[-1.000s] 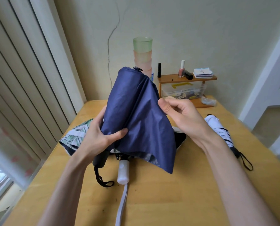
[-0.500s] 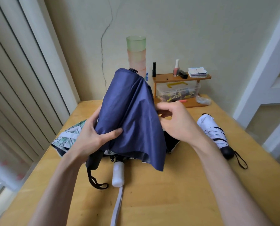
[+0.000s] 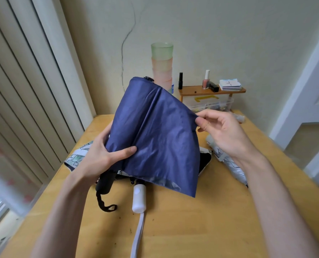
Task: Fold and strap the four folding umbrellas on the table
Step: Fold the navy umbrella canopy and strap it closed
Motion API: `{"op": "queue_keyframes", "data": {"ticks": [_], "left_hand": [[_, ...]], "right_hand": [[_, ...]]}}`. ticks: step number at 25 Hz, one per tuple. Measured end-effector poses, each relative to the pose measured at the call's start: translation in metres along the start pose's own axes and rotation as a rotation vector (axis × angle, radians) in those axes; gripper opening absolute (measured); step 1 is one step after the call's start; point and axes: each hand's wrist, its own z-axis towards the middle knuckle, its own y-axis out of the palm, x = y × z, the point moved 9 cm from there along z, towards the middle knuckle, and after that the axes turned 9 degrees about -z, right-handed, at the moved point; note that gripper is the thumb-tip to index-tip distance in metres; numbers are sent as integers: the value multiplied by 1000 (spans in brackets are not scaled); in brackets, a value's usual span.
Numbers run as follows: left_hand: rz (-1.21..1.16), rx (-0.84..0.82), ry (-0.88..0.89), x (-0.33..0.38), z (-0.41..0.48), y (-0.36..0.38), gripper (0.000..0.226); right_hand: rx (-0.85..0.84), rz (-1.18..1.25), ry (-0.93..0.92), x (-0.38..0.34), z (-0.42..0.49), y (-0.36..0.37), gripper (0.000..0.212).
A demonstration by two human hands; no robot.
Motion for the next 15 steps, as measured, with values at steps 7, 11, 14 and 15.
{"op": "queue_keyframes", "data": {"ticks": [7, 11, 14, 15], "left_hand": [[35, -24, 31, 1, 0, 2, 85], [37, -54, 27, -2, 0, -3, 82], [50, -74, 11, -6, 1, -8, 88], [46, -76, 3, -8, 0, -8, 90]], "right_hand": [[-27, 3, -10, -9, -2, 9, 13], [-6, -47, -39, -5, 1, 3, 14], [-44, -79, -58, 2, 2, -2, 17], [-56, -63, -45, 3, 2, -3, 16]]}}
